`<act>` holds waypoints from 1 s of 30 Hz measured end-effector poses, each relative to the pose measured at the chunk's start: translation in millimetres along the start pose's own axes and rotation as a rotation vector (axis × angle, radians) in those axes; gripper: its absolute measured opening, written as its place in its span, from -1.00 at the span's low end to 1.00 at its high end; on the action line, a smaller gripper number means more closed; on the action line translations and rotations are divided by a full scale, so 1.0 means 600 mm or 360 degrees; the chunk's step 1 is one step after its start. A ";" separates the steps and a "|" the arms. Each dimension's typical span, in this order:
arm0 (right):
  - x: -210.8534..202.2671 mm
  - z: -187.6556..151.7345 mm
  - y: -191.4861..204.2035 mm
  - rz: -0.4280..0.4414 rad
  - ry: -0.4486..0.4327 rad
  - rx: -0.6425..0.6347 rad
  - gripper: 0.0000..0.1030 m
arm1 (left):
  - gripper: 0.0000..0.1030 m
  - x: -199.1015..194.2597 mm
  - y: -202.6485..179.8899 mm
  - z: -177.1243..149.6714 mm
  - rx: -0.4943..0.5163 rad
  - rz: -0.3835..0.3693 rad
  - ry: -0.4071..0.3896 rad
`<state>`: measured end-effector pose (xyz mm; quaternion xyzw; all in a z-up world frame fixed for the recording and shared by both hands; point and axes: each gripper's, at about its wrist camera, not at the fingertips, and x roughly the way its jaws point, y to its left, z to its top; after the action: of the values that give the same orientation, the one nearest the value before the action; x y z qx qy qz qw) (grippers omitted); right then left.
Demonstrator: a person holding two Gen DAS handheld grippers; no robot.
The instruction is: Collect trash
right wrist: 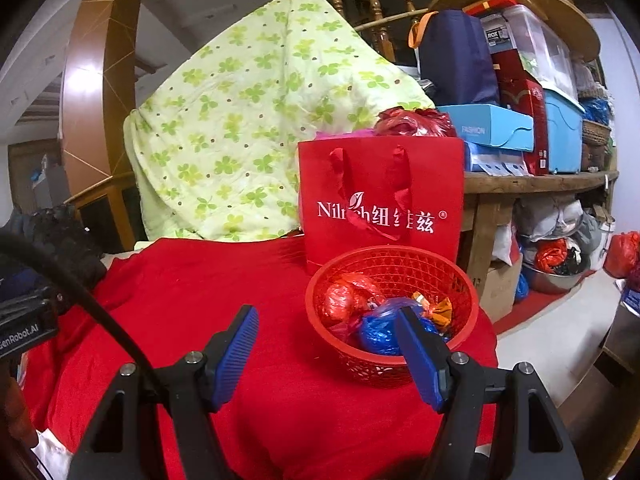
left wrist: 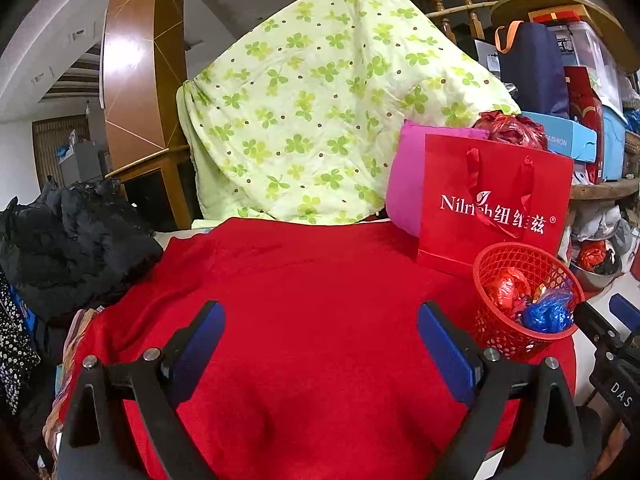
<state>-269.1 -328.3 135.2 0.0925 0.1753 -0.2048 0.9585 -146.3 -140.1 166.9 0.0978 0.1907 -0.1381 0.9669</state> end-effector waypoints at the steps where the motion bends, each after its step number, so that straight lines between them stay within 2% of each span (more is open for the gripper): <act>1: 0.001 -0.001 0.003 0.0000 0.0004 -0.0004 0.43 | 0.88 0.000 0.003 -0.001 -0.0004 0.0001 0.0001; 15: 0.005 -0.004 0.022 0.0002 0.0004 -0.0039 0.43 | 0.88 0.006 0.024 -0.011 -0.0059 0.0016 0.0026; 30: 0.008 -0.002 0.016 -0.0026 0.0004 -0.0023 0.43 | 0.88 0.005 0.020 -0.013 -0.0044 0.0002 0.0030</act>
<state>-261.2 -321.2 133.5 0.0844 0.1788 -0.2111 0.9573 -142.5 -127.4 160.4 0.0858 0.2018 -0.1340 0.9664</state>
